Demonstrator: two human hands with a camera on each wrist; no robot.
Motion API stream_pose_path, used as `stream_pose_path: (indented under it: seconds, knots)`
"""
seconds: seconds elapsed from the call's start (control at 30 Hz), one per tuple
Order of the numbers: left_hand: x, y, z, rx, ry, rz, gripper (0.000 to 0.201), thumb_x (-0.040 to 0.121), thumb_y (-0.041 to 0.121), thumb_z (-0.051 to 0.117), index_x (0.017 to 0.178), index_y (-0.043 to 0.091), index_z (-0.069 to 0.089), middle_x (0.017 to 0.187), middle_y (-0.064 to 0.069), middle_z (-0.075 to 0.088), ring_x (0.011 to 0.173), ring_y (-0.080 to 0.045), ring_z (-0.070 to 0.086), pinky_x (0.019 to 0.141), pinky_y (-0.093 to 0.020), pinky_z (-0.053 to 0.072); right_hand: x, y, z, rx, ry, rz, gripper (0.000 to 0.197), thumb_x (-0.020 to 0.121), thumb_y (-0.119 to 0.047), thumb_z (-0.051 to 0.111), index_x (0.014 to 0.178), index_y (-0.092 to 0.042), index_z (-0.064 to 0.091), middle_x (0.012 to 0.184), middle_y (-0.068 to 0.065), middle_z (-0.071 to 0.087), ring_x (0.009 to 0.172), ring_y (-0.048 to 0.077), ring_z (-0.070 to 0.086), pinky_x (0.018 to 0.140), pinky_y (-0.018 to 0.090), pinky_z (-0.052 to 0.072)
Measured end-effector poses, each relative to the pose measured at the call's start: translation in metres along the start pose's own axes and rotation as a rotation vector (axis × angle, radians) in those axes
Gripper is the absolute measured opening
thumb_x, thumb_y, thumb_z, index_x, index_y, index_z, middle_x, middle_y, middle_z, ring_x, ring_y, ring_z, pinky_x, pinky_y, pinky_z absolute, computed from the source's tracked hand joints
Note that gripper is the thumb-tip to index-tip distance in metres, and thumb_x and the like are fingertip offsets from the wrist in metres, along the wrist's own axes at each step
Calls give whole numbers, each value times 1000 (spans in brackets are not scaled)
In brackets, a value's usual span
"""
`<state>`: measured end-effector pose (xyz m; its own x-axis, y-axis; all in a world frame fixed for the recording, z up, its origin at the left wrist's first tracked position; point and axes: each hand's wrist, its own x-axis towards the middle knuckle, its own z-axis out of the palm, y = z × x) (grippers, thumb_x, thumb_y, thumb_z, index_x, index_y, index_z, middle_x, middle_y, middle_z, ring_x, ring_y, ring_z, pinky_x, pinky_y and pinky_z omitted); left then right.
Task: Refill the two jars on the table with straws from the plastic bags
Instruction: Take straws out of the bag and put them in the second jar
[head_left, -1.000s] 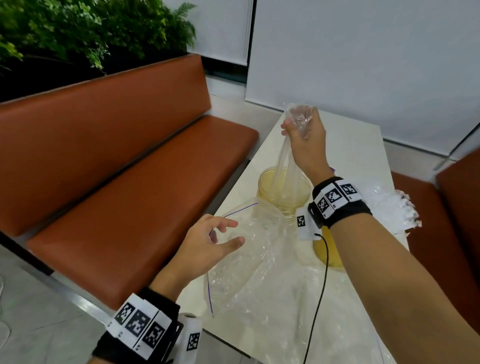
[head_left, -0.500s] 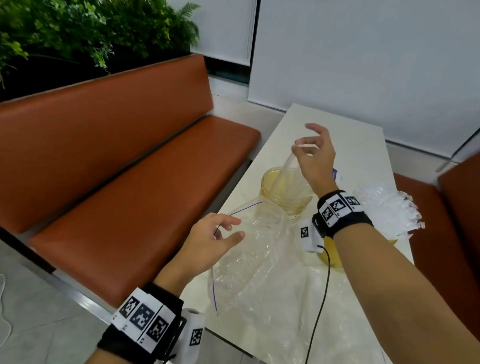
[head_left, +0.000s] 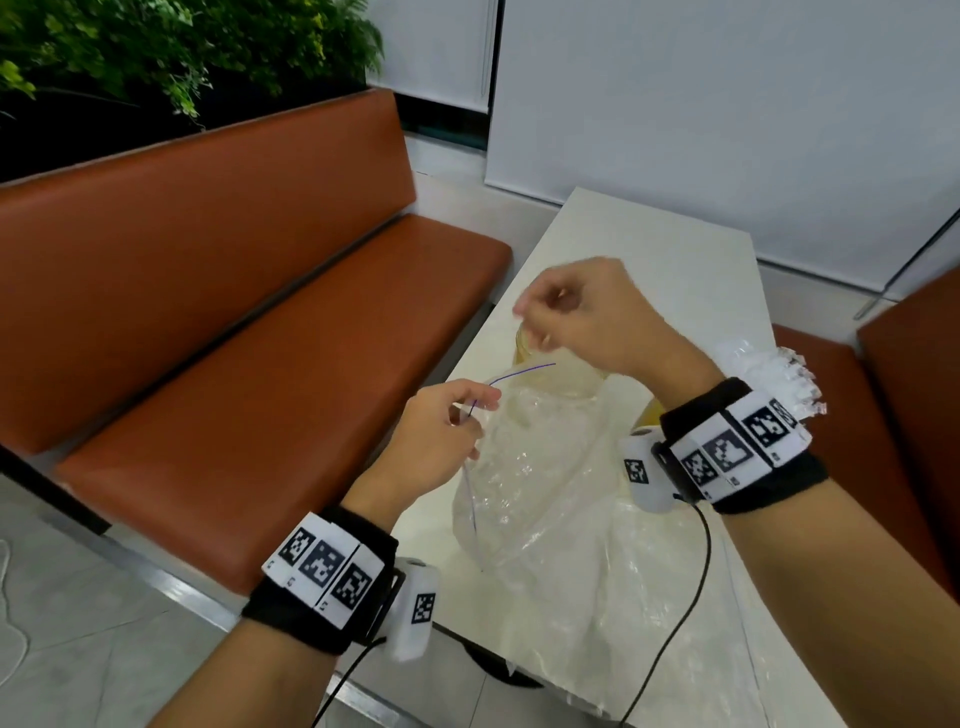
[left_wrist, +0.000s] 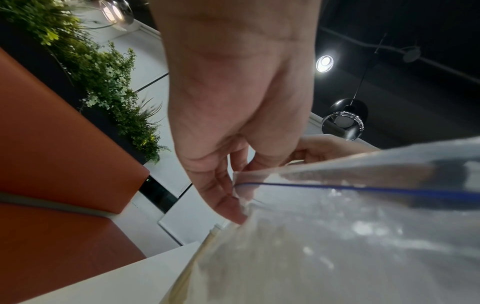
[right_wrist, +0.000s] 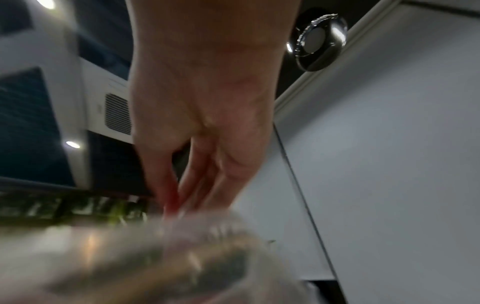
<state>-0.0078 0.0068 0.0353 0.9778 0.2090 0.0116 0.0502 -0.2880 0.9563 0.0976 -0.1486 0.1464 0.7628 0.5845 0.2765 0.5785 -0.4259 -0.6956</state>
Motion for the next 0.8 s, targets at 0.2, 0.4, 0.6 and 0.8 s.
stream_pose_path:
  seconds: [0.2, 0.4, 0.6, 0.8]
  knots:
    - [-6, 14, 7, 56, 24, 70, 48, 86, -13, 46, 116, 13, 73, 115, 6, 70, 69, -15, 63, 76, -39, 61, -28, 10, 29, -763, -548, 290, 52, 93, -45, 64, 135, -15, 59, 135, 4, 58, 123, 24, 57, 103, 36, 47]
    - [-7, 18, 11, 92, 38, 108, 48, 88, -12, 45, 118, 13, 72, 115, 4, 69, 74, -6, 61, 69, -6, 48, -47, 14, 49, -860, -522, 342, 83, 76, -78, 60, 131, -16, 60, 135, 4, 48, 108, 27, 60, 92, 41, 52]
    - [-8, 14, 11, 43, 36, 126, 49, 88, -14, 46, 120, 13, 71, 121, 4, 69, 77, -6, 63, 75, -26, 60, -52, 16, 57, -805, -592, 241, 49, 88, -64, 58, 118, -26, 67, 113, -2, 59, 108, 23, 61, 88, 37, 50]
    - [-9, 7, 9, -1, 54, 107, 48, 91, -9, 46, 123, 18, 69, 122, 10, 67, 76, -4, 62, 81, -38, 61, -44, 19, 55, -774, -545, 152, 25, 97, -41, 58, 111, -25, 72, 112, 6, 67, 100, 25, 63, 83, 35, 50]
